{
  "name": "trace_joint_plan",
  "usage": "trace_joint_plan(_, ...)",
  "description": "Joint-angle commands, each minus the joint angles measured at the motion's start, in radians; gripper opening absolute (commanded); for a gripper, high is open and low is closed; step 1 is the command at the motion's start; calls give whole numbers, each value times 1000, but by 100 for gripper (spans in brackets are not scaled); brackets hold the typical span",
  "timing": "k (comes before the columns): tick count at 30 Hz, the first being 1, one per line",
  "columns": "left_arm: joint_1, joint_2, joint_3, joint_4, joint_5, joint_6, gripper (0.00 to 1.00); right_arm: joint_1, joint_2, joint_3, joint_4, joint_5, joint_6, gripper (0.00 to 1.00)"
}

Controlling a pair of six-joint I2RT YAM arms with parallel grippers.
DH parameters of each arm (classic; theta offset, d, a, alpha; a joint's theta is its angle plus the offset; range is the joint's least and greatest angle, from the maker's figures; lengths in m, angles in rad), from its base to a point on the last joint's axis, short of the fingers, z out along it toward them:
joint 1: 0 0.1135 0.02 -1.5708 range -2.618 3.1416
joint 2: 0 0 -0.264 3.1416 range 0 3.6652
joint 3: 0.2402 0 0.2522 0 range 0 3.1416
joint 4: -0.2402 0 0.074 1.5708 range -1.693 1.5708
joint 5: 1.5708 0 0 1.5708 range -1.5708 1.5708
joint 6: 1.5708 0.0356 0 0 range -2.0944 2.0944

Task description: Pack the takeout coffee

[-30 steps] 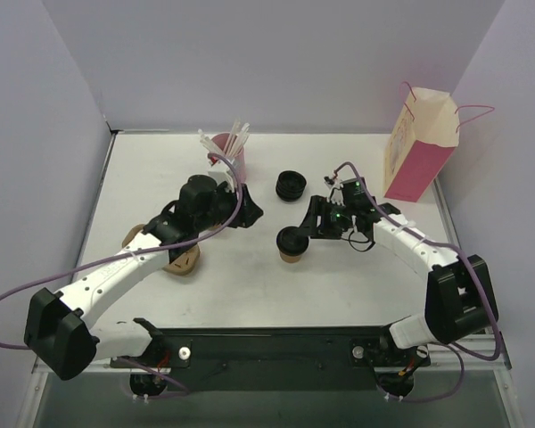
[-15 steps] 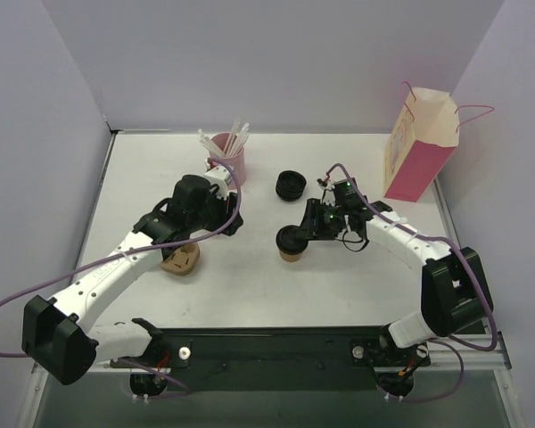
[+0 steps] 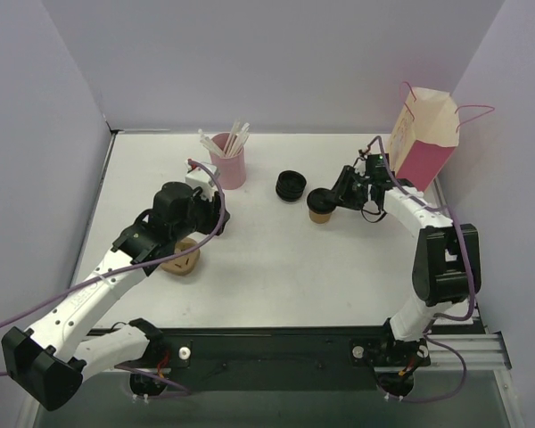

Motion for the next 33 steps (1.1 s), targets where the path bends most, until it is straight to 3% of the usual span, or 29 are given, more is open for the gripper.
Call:
trace_joint_plan(1, 1, -29, -13, 29, -33, 14, 59, -72, 102, 77, 50, -3, 28, 36)
trace_joint_plan(9, 1, -40, -20, 31, -52, 13, 59, -135, 228, 209, 71, -52, 76, 42)
trace_joint_plan(15, 1, -43, -16, 29, -47, 11, 60, -146, 162, 235, 61, -41, 51, 60)
trace_joint_plan(20, 1, -63, -26, 46, -43, 21, 67, -146, 98, 292, -8, -49, -18, 66)
trace_joint_plan(24, 1, -75, -30, 49, -41, 25, 84, -144, -23, 315, -47, -58, -70, 68)
trace_joint_plan(26, 1, -77, -32, 52, -40, 30, 89, -130, -75, 341, -92, -24, -132, 68)
trace_joint_plan(33, 1, -92, -36, 59, -46, 37, 95, -109, -241, 500, -202, 328, -323, 67)
